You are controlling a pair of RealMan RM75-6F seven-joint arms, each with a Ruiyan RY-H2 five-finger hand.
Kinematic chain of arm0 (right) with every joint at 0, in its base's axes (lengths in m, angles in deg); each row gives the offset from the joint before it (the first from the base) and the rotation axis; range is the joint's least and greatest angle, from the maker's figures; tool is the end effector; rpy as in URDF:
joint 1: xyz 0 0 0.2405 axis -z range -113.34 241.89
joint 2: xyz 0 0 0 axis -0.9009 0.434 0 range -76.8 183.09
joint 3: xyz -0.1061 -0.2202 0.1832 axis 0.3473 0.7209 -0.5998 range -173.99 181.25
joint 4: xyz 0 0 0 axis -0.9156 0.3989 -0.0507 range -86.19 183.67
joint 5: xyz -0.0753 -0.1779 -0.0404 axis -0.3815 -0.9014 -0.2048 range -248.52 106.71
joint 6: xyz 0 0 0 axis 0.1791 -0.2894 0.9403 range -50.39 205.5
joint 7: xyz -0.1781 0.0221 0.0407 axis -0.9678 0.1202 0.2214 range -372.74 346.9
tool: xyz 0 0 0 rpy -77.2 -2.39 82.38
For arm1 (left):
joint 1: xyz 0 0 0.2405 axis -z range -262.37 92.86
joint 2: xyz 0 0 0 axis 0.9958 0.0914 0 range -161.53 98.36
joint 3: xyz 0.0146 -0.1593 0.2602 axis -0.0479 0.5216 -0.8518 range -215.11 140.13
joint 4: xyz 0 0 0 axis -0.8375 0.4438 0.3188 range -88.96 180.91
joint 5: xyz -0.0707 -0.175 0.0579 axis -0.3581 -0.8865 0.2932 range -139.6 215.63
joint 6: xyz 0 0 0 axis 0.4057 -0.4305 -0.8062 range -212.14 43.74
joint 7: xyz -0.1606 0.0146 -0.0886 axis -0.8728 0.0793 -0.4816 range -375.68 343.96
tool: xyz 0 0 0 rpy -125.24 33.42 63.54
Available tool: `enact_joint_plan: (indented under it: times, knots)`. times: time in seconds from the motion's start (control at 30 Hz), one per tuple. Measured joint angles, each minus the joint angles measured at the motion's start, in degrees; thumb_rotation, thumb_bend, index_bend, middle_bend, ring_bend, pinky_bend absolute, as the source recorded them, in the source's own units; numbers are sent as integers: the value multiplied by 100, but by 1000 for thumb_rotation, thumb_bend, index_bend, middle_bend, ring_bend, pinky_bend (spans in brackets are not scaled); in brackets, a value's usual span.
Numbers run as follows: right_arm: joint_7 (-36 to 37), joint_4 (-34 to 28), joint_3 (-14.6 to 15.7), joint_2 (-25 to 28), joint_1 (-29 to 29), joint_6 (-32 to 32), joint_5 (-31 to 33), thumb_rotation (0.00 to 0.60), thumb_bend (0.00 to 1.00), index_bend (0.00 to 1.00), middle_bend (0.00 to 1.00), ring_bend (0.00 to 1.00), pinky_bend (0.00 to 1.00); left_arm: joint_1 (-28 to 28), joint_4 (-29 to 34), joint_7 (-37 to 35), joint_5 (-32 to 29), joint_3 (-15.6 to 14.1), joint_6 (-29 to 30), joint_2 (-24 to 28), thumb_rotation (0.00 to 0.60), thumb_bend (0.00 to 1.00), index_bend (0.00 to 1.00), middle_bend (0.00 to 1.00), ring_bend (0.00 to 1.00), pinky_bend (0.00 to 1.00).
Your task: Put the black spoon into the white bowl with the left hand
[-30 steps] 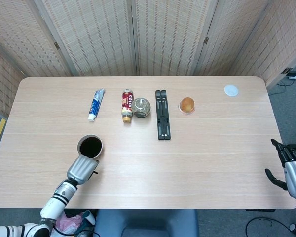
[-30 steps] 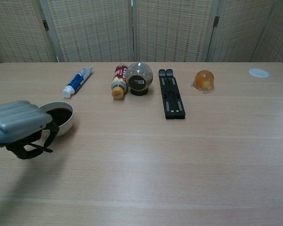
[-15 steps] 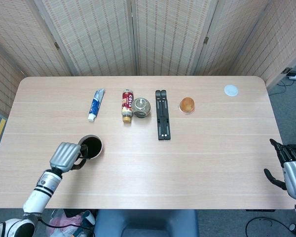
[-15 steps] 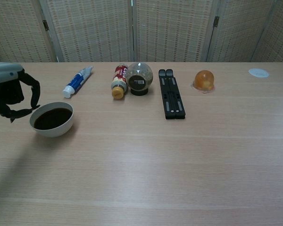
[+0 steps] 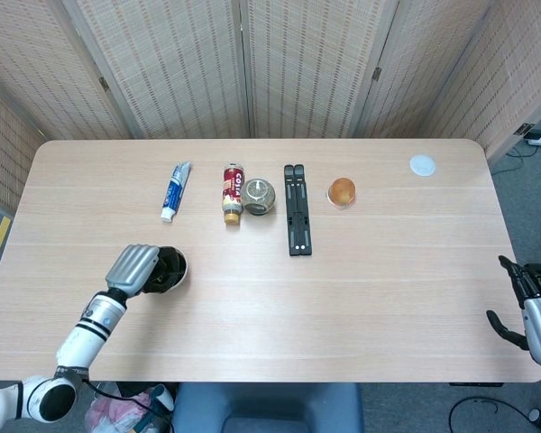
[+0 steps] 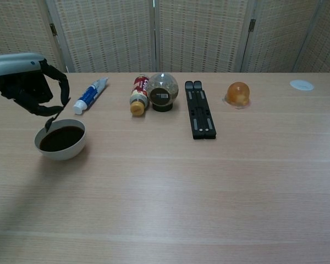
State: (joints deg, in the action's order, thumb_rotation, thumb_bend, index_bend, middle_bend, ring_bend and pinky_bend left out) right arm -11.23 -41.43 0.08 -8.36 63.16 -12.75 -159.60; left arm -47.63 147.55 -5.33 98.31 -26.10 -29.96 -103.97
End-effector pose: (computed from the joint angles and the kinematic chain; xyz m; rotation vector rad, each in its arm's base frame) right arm -0.3559 -0.2027 0.2257 1.3492 -0.8040 0.9073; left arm -0.1946 0.3844 0.0678 -1.7468 -1.2033 -0.9862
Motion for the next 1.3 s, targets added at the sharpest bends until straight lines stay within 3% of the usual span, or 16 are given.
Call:
enact_joint_plan:
  times: [0.33,0.83,1.3]
  knots:
    - [52,46,-1,-11,35,-18,36,600,196,85,213,223,288,313,-817,-157,-307,83,-243,-681,600,527,716,1000,930,1000]
    - [11,24,-14,-17,30,11,52,600,195,85,213,222,288,418,-2067,-315,-737,29,-462,-1262,600,527,722,1000,930,1000]
    - [8,46,-21,-38,-7,79,61,600,194,85,213,222,288,268,-1770,-349,-613,-148,-502,-1085,600,527,730,1000,930,1000]
